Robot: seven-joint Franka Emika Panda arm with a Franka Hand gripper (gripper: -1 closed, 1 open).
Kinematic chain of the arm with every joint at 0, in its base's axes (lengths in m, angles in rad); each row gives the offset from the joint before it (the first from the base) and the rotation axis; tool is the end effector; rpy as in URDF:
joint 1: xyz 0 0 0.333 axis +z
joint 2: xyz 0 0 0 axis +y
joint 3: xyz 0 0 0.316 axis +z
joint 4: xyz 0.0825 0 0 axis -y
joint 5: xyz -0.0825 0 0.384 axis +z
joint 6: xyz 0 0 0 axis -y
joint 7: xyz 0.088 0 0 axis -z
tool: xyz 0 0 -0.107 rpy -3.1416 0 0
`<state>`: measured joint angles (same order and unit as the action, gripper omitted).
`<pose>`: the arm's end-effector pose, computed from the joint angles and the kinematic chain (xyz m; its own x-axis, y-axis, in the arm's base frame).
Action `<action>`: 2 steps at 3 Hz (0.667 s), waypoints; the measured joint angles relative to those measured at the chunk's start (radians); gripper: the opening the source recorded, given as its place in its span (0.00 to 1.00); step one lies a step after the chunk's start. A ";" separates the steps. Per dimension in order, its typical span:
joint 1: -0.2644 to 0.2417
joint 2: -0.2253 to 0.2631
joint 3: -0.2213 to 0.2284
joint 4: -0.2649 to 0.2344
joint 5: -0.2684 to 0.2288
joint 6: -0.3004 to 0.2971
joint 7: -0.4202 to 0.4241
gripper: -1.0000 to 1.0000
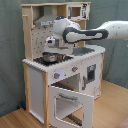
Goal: Play with the kitchen
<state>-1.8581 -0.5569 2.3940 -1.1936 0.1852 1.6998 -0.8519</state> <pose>0.5083 0.4763 0.5299 0.1114 0.9902 -0.0846 0.9792 -0.0949 0.1791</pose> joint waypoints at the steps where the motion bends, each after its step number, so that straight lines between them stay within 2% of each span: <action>1: -0.015 0.000 0.000 0.000 0.018 -0.005 -0.001 0.00; 2: -0.007 0.059 -0.002 0.009 0.020 -0.093 0.024 0.00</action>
<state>-1.8650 -0.4980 2.3922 -1.1843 0.2053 1.6068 -0.8283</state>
